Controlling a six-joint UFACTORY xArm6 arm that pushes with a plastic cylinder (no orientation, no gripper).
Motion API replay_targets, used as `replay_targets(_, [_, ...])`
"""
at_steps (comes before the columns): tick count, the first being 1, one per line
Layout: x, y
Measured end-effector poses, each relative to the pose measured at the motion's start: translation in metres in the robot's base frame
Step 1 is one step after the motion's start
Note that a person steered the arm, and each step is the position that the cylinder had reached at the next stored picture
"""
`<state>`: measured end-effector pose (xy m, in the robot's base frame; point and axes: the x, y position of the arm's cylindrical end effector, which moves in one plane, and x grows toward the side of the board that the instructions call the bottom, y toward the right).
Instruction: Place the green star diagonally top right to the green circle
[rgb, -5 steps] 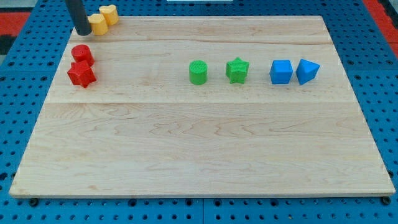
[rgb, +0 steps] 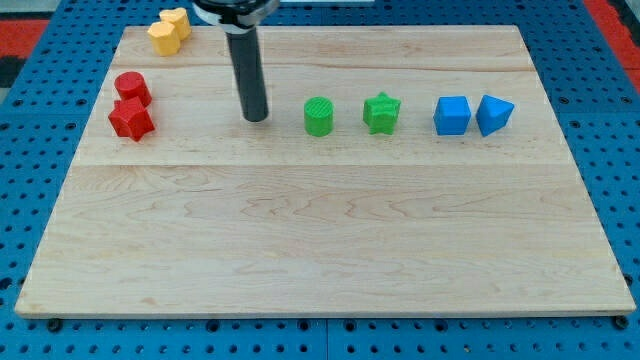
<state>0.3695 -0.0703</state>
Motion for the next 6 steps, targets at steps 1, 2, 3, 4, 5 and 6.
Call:
replay_targets(1, [0.010, 0.023])
replay_targets(2, [0.010, 0.053])
replay_targets(3, [0.010, 0.076])
replay_targets(4, [0.025, 0.093])
replay_targets(5, [0.033, 0.113])
replay_targets(6, [0.033, 0.142])
